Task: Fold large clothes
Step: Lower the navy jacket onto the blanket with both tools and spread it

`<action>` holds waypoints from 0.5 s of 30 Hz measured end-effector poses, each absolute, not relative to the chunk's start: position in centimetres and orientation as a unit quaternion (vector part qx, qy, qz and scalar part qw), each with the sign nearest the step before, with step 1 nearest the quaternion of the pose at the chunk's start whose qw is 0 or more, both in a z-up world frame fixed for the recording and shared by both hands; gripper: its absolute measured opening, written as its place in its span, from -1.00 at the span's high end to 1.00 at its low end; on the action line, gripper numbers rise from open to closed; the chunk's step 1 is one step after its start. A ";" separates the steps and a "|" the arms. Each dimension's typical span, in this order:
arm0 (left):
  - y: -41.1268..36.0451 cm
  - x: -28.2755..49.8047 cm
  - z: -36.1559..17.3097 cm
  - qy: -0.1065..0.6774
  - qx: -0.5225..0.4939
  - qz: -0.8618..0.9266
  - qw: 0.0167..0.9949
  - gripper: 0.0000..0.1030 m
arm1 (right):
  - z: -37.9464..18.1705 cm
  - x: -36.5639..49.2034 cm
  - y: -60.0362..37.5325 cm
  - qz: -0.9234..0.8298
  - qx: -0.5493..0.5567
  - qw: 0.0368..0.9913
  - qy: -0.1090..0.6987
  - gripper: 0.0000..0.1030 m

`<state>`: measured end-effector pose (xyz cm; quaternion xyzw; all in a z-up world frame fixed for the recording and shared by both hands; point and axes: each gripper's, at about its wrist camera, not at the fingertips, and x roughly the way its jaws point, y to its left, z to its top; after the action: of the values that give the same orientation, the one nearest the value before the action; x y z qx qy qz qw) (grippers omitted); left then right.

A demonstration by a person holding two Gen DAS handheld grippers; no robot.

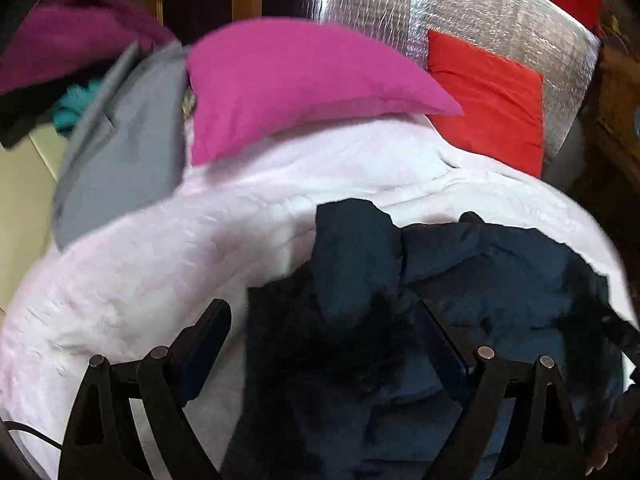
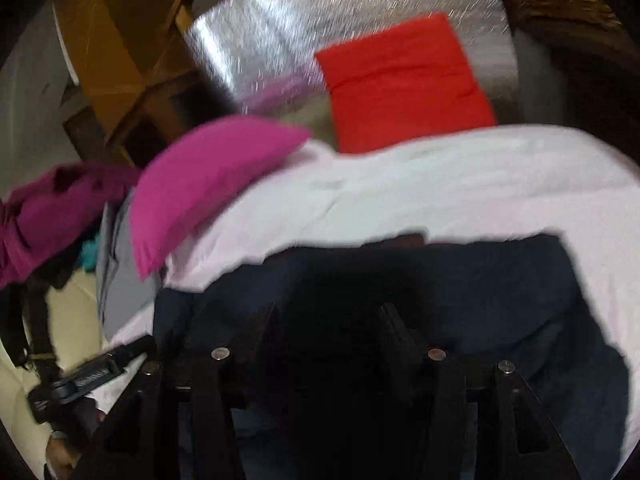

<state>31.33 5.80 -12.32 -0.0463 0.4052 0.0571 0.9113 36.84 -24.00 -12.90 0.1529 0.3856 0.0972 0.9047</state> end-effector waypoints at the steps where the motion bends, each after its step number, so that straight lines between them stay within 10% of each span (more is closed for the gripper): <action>1: 5.7 31.2 -12.3 0.401 -0.039 0.060 0.913 -0.80 | -13.8 37.1 -23.9 0.093 0.151 0.898 0.403 -0.15; 15: 3.2 27.0 -9.4 0.344 0.026 0.054 0.937 -0.80 | -11.3 32.1 -28.7 0.057 0.247 0.893 0.371 -0.28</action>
<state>26.98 3.20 -9.44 0.0262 0.3436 0.0543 0.9372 32.13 -28.73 -11.31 0.2472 0.3710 0.0574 0.8933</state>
